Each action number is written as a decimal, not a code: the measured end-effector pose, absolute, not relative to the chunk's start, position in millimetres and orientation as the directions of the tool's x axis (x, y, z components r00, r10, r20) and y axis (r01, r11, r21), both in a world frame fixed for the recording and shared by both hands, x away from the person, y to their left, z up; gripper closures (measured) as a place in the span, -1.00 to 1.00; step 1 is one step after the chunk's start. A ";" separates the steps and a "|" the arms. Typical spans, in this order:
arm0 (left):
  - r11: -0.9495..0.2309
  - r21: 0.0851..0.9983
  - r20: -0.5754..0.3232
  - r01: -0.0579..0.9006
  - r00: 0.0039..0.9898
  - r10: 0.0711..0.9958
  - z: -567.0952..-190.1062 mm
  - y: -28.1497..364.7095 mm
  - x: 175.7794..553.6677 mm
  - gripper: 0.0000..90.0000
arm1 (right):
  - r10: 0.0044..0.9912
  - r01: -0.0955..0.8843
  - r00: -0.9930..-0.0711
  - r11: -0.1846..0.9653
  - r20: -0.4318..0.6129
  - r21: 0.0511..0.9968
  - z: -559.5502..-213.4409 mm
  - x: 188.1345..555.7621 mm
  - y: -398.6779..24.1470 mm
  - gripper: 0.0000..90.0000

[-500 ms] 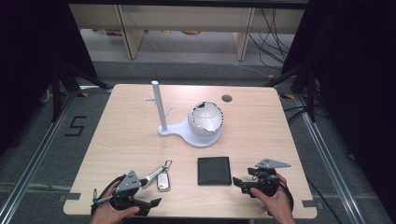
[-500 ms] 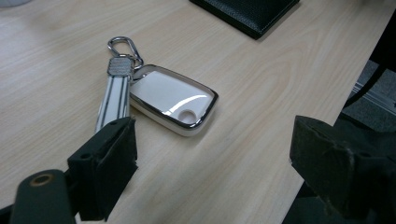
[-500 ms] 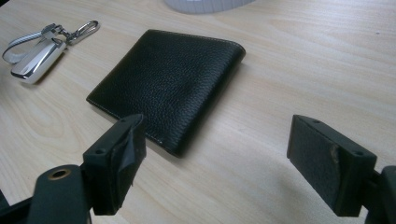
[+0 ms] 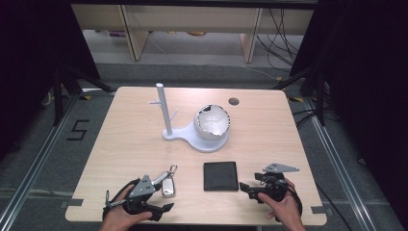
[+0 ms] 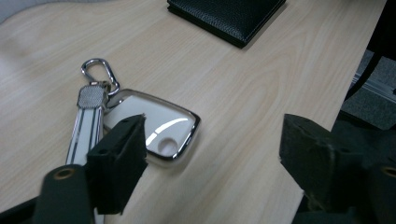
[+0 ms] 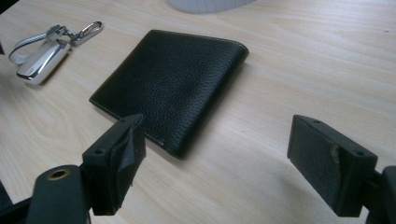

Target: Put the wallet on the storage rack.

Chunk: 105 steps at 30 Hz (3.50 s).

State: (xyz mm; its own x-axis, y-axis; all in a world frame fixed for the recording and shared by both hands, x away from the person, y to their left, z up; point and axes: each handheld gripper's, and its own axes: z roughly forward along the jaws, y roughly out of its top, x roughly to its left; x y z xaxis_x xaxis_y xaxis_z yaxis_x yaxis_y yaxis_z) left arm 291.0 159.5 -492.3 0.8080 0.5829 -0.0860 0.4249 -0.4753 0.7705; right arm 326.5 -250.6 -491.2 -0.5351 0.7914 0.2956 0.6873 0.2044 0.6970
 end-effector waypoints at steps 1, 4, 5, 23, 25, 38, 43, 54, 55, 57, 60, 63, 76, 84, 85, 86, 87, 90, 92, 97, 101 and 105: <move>-0.470 0.774 -0.090 0.424 0.809 0.581 -492.2 156.2 292.3 -0.34 | 0.785 0.671 -0.551 0.216 0.282 0.710 -493.0 329.0 -251.6 -0.55; -0.494 0.774 -0.064 0.396 0.825 0.561 -491.4 143.5 301.5 0.00 | 0.771 0.674 -0.557 0.204 0.307 0.710 -493.1 330.5 -252.4 -0.55; -0.494 0.774 -0.064 0.396 0.825 0.561 -491.4 143.5 301.5 0.04 | 0.771 0.674 -0.557 0.204 0.307 0.710 -493.1 330.5 -252.4 -0.55; -0.574 0.757 0.027 0.312 0.863 0.504 -497.8 75.3 337.9 0.86 | 0.756 0.698 -0.544 0.166 0.365 0.696 -491.5 338.6 -242.8 -0.44; -0.584 0.748 0.029 0.316 0.863 0.504 -499.3 67.0 340.7 0.87 | 0.762 0.696 -0.543 0.175 0.352 0.696 -493.1 343.1 -242.6 -0.43; -0.625 0.709 0.052 0.326 0.860 0.508 -507.3 45.6 356.9 0.89 | 0.795 0.734 -0.494 0.164 0.352 0.659 -503.4 363.6 -226.2 -0.32; -0.623 0.705 0.042 0.340 0.856 0.515 -508.3 46.4 361.0 0.88 | 0.802 0.752 -0.472 0.150 0.365 0.642 -506.8 371.5 -222.2 -0.30; -0.622 0.699 0.007 0.353 0.866 0.500 -509.1 43.9 358.5 0.96 | 0.770 0.782 -0.428 0.053 0.473 0.621 -511.4 375.2 -212.3 -0.19; -0.622 0.699 0.007 0.353 0.866 0.500 -509.1 43.9 358.5 0.97 | 0.770 0.782 -0.428 0.053 0.473 0.621 -511.4 375.2 -212.3 -0.19; -0.633 0.692 0.017 0.347 0.869 0.495 -508.7 43.4 357.7 0.98 | 0.765 0.812 -0.364 -0.019 0.531 0.584 -512.2 374.6 -211.3 -0.12; -0.627 0.693 -0.001 0.356 0.870 0.493 -509.3 44.9 359.2 0.98 | 0.764 0.795 -0.383 -0.013 0.519 0.606 -513.7 376.5 -214.7 0.06; -0.624 0.698 -0.007 0.352 0.874 0.485 -509.6 43.7 357.9 0.97 | 0.751 0.812 -0.380 -0.009 0.540 0.583 -514.3 375.6 -213.5 0.17; -0.636 0.689 0.010 0.347 0.873 0.488 -505.2 45.9 358.1 0.71 | 0.696 0.756 -0.444 -0.047 0.564 0.653 -496.2 372.2 -214.3 0.68; -0.598 0.715 -0.027 0.363 0.869 0.495 -480.0 62.2 343.3 0.17 | 0.658 0.706 -0.536 0.006 0.528 0.708 -484.7 371.4 -205.0 0.73; -0.598 0.715 -0.027 0.363 0.869 0.495 -480.0 62.2 343.3 0.10 | 0.645 0.729 -0.519 -0.009 0.561 0.684 -480.1 368.2 -203.1 0.73; -0.588 0.725 -0.028 0.359 0.868 0.495 -472.7 70.0 336.1 0.05 | 0.646 0.697 -0.554 0.015 0.525 0.717 -480.4 370.3 -203.8 0.74; -0.583 0.730 -0.029 0.357 0.868 0.496 -469.5 74.3 332.1 0.00 | 0.644 0.688 -0.564 0.019 0.518 0.725 -480.0 371.0 -202.6 0.74; -0.587 0.731 -0.014 0.349 0.867 0.499 -463.6 84.8 325.1 -0.09 | 0.639 0.678 -0.575 0.023 0.510 0.735 -476.6 370.4 -201.4 0.74; -0.572 0.737 -0.018 0.361 0.855 0.518 -459.2 100.4 314.6 -0.15 | 0.636 0.666 -0.586 0.026 0.502 0.745 -470.3 370.1 -200.3 0.74; -0.577 0.722 -0.022 0.382 0.846 0.532 -458.1 123.7 301.6 -0.22 | 0.631 0.658 -0.592 0.020 0.501 0.753 -460.7 370.1 -199.4 0.75; -0.549 0.730 -0.038 0.407 0.826 0.563 -461.3 141.0 293.9 -0.23 | 0.632 0.637 -0.605 0.020 0.484 0.771 -454.1 373.0 -202.0 0.75; -0.531 0.732 -0.046 0.426 0.809 0.586 -465.2 150.3 291.8 -0.25 | 0.620 0.631 -0.611 0.007 0.491 0.776 -447.6 376.0 -203.9 0.75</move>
State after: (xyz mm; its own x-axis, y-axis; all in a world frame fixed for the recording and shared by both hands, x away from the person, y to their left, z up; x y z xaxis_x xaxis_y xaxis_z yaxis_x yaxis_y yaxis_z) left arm 291.8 150.3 -465.2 0.8088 0.5864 -0.0458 0.4265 -0.5310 0.7322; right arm 376.0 -203.9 -447.6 -0.6114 0.6204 0.4913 0.6308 0.0072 0.7759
